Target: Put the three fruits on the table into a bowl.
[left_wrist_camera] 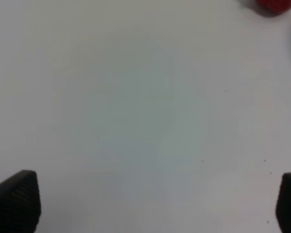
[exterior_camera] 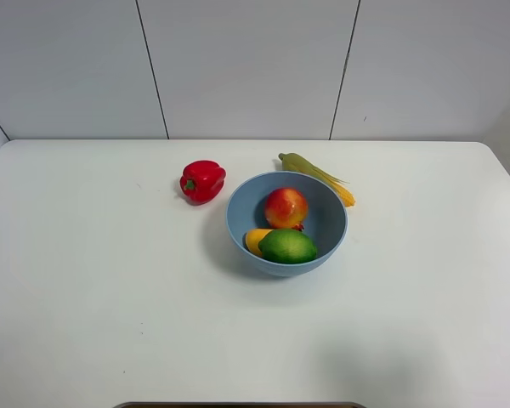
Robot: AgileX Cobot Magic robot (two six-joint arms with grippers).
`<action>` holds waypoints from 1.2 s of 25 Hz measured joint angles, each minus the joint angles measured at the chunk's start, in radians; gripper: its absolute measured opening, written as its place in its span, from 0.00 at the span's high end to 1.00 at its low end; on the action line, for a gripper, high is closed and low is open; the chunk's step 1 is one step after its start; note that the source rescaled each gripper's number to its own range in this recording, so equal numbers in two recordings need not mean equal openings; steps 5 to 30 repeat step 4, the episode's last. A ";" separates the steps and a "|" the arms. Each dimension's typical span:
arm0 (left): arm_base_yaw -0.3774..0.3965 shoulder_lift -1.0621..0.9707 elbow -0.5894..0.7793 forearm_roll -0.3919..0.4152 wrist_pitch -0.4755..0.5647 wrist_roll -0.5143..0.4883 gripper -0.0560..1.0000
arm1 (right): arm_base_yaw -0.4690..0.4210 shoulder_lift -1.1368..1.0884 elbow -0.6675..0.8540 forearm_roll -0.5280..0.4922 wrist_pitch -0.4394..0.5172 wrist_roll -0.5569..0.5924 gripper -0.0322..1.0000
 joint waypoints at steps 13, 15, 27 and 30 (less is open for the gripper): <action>0.000 0.000 0.000 0.000 0.000 0.001 0.01 | 0.000 0.000 0.000 0.000 0.000 0.000 0.00; 0.000 0.000 0.000 0.000 0.000 0.001 0.01 | 0.000 0.000 0.000 0.000 0.000 0.000 0.00; 0.000 0.000 0.000 0.000 0.000 0.001 0.01 | 0.000 0.000 0.000 0.000 0.000 0.000 0.00; 0.000 0.000 0.000 0.000 0.000 0.001 0.01 | 0.000 0.000 0.000 0.000 0.000 0.000 0.00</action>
